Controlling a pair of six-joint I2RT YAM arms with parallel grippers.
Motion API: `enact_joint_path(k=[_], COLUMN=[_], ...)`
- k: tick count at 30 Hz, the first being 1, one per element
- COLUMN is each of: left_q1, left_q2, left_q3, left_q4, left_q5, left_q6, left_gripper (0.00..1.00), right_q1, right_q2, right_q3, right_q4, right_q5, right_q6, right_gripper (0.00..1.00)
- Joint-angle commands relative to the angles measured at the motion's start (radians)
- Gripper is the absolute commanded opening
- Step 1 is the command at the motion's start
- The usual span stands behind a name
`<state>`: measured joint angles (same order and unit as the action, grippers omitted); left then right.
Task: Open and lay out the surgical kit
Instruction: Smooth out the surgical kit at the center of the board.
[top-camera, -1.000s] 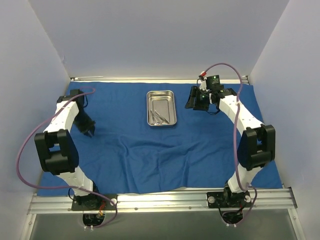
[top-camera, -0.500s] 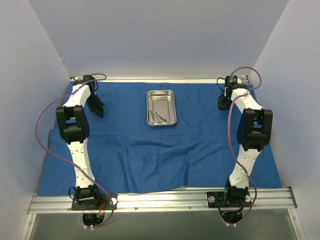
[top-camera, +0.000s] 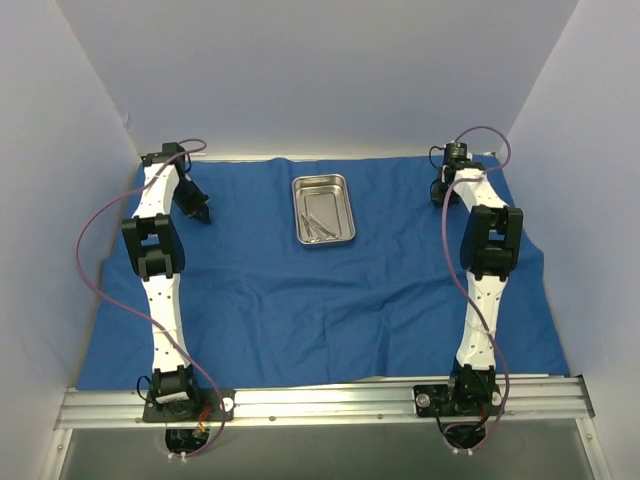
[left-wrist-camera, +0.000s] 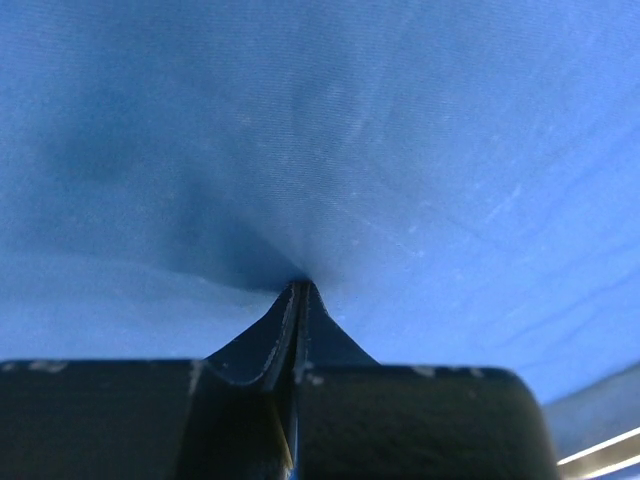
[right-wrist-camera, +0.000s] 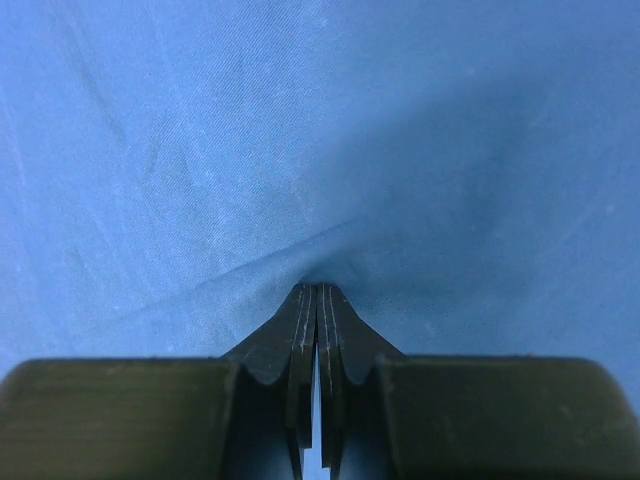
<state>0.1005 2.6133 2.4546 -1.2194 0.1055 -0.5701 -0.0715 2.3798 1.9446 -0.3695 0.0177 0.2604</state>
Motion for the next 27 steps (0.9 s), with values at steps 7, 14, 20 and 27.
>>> enact_joint_path(k=[7, 14, 20, 27], left_q1=[0.044, 0.090, 0.120, 0.149], left_q2=[0.114, 0.154, 0.247, 0.303], left_q3=[0.024, 0.104, 0.254, 0.305], left_q4=[0.057, 0.053, 0.032, 0.071], left_q5=[0.040, 0.046, 0.088, 0.135], left_q6=[-0.039, -0.007, 0.004, -0.010], left_gripper=[0.02, 0.03, 0.13, 0.23], right_q1=[-0.016, -0.021, -0.025, -0.008], right_q2=[0.211, 0.081, 0.133, 0.045], right_q3=[0.105, -0.131, -0.093, -0.253], right_q4=[-0.106, -0.022, -0.039, 0.023], right_q5=[0.008, -0.061, -0.082, -0.101], right_q6=[0.011, 0.059, 0.072, 0.090], right_gripper=[0.00, 0.00, 0.00, 0.00])
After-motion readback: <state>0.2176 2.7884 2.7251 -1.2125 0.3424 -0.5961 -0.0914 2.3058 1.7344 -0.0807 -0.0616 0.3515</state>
